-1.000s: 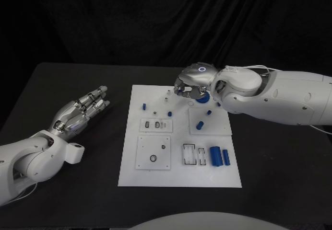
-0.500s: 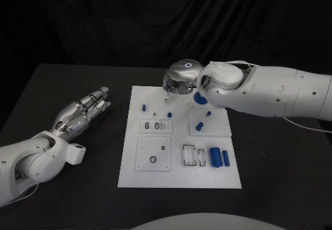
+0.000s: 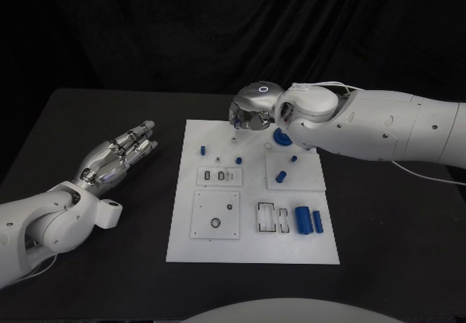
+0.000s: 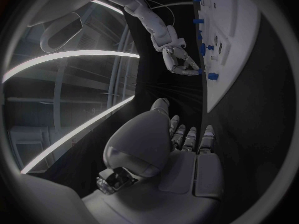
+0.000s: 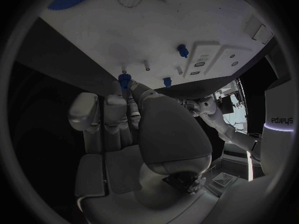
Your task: Assemble the parts on the task board
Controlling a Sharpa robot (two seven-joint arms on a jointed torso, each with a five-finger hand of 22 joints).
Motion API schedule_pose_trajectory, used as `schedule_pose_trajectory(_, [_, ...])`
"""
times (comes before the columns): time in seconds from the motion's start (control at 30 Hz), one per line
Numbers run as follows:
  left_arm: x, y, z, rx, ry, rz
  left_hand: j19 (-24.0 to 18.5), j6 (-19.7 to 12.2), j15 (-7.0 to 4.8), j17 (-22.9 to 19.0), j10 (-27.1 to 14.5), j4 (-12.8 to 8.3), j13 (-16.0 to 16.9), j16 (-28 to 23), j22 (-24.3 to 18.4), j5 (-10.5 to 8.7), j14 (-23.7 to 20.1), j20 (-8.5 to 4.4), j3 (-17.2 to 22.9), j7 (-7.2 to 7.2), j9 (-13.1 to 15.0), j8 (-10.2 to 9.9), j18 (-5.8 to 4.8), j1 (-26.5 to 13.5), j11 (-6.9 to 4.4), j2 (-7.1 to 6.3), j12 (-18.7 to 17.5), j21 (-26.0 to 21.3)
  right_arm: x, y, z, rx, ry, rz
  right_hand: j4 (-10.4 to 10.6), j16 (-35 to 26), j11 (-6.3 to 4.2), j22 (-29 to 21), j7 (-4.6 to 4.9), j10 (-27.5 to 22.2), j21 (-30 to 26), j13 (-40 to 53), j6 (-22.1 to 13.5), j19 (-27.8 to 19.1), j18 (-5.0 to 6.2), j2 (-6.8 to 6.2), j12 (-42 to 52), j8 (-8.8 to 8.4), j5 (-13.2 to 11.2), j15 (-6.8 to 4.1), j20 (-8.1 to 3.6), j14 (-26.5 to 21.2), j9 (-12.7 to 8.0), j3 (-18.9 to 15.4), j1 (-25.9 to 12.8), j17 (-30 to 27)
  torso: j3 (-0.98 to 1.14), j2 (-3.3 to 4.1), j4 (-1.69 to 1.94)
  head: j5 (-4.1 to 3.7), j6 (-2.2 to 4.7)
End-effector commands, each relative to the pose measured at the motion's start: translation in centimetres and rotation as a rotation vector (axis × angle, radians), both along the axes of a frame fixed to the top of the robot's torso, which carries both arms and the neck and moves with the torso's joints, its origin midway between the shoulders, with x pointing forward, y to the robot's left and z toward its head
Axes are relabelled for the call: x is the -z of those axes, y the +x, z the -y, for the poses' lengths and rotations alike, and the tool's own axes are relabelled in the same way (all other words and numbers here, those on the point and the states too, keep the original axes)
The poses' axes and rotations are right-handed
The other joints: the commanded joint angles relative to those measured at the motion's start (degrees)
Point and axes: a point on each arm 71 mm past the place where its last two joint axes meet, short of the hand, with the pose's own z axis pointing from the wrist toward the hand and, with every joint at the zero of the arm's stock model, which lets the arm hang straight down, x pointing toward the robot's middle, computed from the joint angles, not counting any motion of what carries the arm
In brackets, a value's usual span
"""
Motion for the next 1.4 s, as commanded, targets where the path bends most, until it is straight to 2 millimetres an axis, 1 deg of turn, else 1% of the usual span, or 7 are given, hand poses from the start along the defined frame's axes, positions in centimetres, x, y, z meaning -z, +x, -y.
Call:
schedule_pose_trajectory(0.03, [-1.2,-0.2,0.0,0.020,-0.093,0.134,0.00,-0.41,0.37,-0.05,-0.04,-0.14,0.05,-0.21,0.09,0.21,0.08,0.37,0.36,0.15,0.07,0.12,1.11,0.45,0.56,0.03,0.36,0.24,0.0,0.1,0.1,0.011,-0.011,-0.014,-0.01,0.12,-0.75,0.04,-0.10,0.72,0.06,-0.01,-0.36,-0.38,-0.74,-0.39,-0.30,-0.39,-0.31,0.36,0.03,0.07,0.05,0.41,0.34,0.05,0.01,0.00,-0.08,0.00,-0.06])
schedule_pose_trajectory(0.6, [-1.1,-0.1,0.1,0.024,-0.092,0.129,0.03,-0.47,0.42,-0.05,-0.11,-0.22,0.04,-0.21,0.11,0.22,0.08,0.40,0.48,0.16,0.07,0.10,1.11,0.53,0.61,0.04,0.34,0.26,0.9,0.5,0.4,0.028,-0.028,-0.036,0.22,0.02,-0.60,0.01,-0.02,0.66,-0.07,-0.05,-0.57,-0.56,-0.74,-0.45,-0.66,-0.61,-0.36,0.48,0.13,-0.08,0.15,0.48,0.15,0.00,0.05,0.02,-0.11,-0.06,-0.32])
schedule_pose_trajectory(0.87, [-1.1,-0.1,0.1,0.027,-0.091,0.125,0.08,-0.38,0.46,-0.05,-0.12,-0.25,0.04,-0.21,0.13,0.23,0.08,0.42,0.53,0.16,0.08,0.12,1.11,0.55,0.62,0.04,0.34,0.29,1.5,0.6,0.5,0.030,-0.031,-0.047,0.38,-0.12,-0.56,-0.20,0.00,0.69,-0.28,-0.06,-0.65,-0.75,-0.69,-0.48,-0.79,-0.71,-0.42,0.54,0.19,-0.20,0.21,0.48,-0.01,-0.18,0.04,-0.02,-0.07,0.31,-0.72])
schedule_pose_trajectory(1.1, [-1.0,0.1,0.1,0.029,-0.090,0.123,0.08,-0.36,0.47,-0.05,-0.06,-0.26,0.05,-0.21,0.13,0.23,0.08,0.43,0.54,0.16,0.08,0.12,1.11,0.56,0.63,0.05,0.35,0.30,1.7,0.6,0.5,0.033,-0.015,-0.065,0.59,-0.46,-0.51,-0.36,-0.10,0.73,-0.53,-0.07,-1.10,-1.01,-0.63,-0.56,-1.14,-1.09,-0.55,0.63,0.28,-0.49,0.26,0.57,-0.14,-0.59,0.02,-0.03,0.03,0.16,-0.89])
schedule_pose_trajectory(1.3, [-1.0,0.1,0.1,0.030,-0.090,0.122,0.10,-0.40,0.57,-0.05,-0.05,-0.30,0.06,-0.21,0.14,0.24,0.08,0.49,0.65,0.21,0.08,0.12,1.11,0.61,0.66,0.09,0.36,0.31,1.7,0.6,0.5,0.035,-0.011,-0.073,1.09,-0.82,-0.01,-0.57,-0.33,0.04,-0.98,-0.35,-2.53,-1.41,-0.56,-0.87,-2.50,-2.26,-0.71,1.03,0.63,-0.83,0.14,0.99,-0.37,-0.90,0.02,-0.01,-0.04,0.19,-0.93])
schedule_pose_trajectory(1.37, [-1.0,0.1,0.0,0.029,-0.089,0.121,0.10,-0.40,0.57,-0.05,-0.05,-0.30,0.06,-0.21,0.14,0.24,0.08,0.49,0.65,0.21,0.08,0.12,1.11,0.61,0.66,0.09,0.36,0.31,1.7,0.6,0.6,0.036,-0.011,-0.074,1.31,-1.00,0.14,-0.63,-0.62,-0.09,-1.15,-0.42,-3.60,-1.54,-0.52,-1.08,-3.01,-3.03,-0.80,1.16,0.77,-0.97,-0.07,1.22,-0.43,-1.05,0.00,-0.03,-0.06,0.22,-0.91])
schedule_pose_trajectory(1.4, [-1.0,0.1,0.0,0.029,-0.088,0.120,0.10,-0.40,0.57,-0.05,-0.05,-0.30,0.06,-0.21,0.14,0.24,0.08,0.49,0.65,0.21,0.08,0.12,1.11,0.61,0.66,0.09,0.36,0.31,1.7,0.6,0.6,0.036,-0.010,-0.074,1.62,-1.20,0.51,-0.79,-0.96,-0.87,-1.38,-0.62,-5.29,-1.72,-0.48,-1.39,-3.79,-4.13,-0.85,1.41,0.95,-1.14,-0.50,1.43,-0.63,-1.27,-0.01,-0.03,-0.07,0.23,-0.91])
